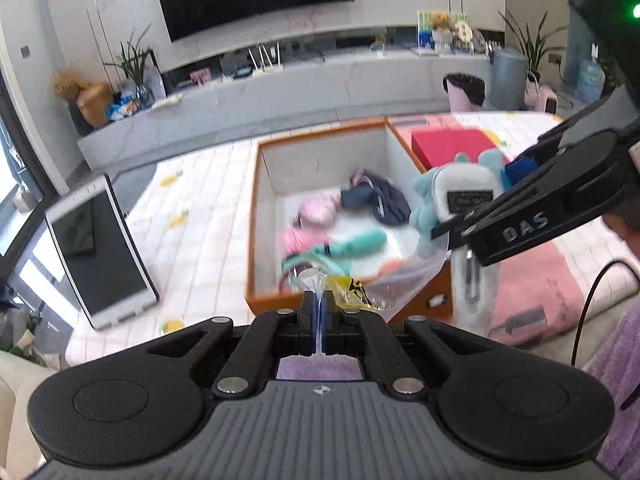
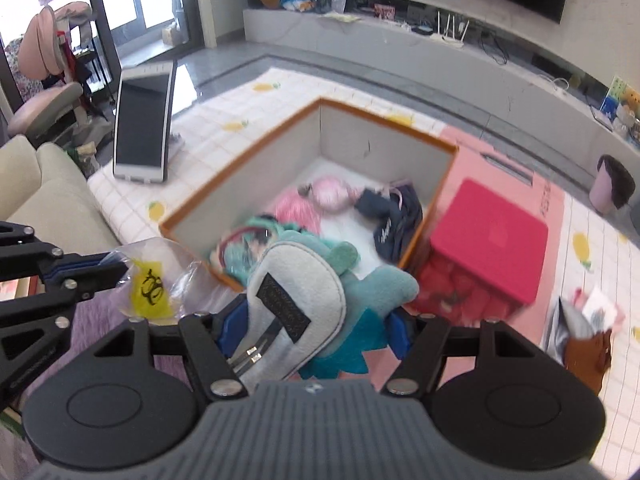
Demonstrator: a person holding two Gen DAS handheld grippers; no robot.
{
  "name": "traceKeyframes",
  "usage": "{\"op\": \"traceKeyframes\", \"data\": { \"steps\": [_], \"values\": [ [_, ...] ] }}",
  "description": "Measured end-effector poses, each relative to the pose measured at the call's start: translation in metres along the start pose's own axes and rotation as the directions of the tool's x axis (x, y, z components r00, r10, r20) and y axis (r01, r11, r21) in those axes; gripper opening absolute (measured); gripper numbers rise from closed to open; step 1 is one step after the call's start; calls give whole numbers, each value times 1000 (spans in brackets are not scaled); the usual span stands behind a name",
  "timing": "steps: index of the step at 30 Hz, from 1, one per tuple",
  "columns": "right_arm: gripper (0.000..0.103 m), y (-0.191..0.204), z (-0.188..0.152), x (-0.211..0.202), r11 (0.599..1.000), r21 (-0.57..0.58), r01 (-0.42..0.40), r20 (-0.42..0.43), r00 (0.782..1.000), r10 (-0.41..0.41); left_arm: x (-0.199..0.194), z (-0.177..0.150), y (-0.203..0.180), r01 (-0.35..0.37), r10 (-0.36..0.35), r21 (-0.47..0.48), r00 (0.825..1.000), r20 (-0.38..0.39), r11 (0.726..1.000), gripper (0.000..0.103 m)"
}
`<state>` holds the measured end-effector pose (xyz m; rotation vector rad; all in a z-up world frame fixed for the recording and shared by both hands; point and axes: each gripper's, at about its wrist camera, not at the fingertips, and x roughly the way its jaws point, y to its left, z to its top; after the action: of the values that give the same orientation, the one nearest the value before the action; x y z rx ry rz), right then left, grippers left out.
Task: Organize soft objects
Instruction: 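Lower the plush case and plastic bag into the orange box and open both grippers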
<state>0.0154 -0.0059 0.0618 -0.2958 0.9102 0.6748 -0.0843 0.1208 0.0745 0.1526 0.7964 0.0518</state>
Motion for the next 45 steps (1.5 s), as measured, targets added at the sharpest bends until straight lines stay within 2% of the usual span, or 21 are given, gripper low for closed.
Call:
{"op": "traceKeyframes", "data": {
  "steps": [4, 8, 11, 13, 17, 24, 30, 34, 35, 38, 42, 45],
  "values": [
    [68, -2, 20, 4, 1000, -7, 10, 26, 1000, -10, 2, 20, 10, -24, 24, 6, 998, 57, 1000, 2],
    [68, -6, 39, 15, 1000, -2, 17, 35, 999, -17, 13, 37, 19, -27, 28, -19, 996, 84, 999, 2],
    [68, -13, 48, 26, 1000, 18, 24, 41, 999, -24, 24, 47, 28, -22, 26, -51, 995, 96, 998, 2],
    [68, -19, 53, 35, 999, 46, 26, 47, 999, -28, 32, 55, 41, 3, 9, -110, 994, 109, 994, 2],
    [68, -24, 58, 56, 998, 58, 12, 32, 999, -13, 56, 67, 55, 45, -28, -172, 995, 98, 984, 2],
    [68, -20, 56, 102, 999, 35, 19, -28, 999, -18, 110, 66, 48, 75, -67, -241, 997, 40, 968, 2],
    [68, -21, 52, 128, 1000, 23, 8, -34, 999, -7, 154, 73, 35, -3, 9, -286, 1000, 17, 958, 2],
    [68, -27, 49, 136, 999, 42, -27, -19, 999, 28, 178, 75, 27, -61, 54, -278, 998, -34, 959, 1],
    [68, -29, 48, 137, 998, 46, -34, -15, 999, 35, 182, 75, 25, -83, 71, -272, 996, -52, 959, 2],
    [68, -32, 47, 137, 999, 23, -38, 5, 999, 38, 197, 74, 22, -200, 181, -245, 978, -100, 949, 2],
    [68, -30, 44, 134, 999, 4, -48, 9, 999, 47, 203, 76, 27, -204, 180, -267, 977, -112, 942, 3],
    [68, -27, 43, 134, 999, -12, -40, 9, 999, 40, 202, 78, 27, -212, 189, -277, 976, -107, 937, 10]
  ]
}}
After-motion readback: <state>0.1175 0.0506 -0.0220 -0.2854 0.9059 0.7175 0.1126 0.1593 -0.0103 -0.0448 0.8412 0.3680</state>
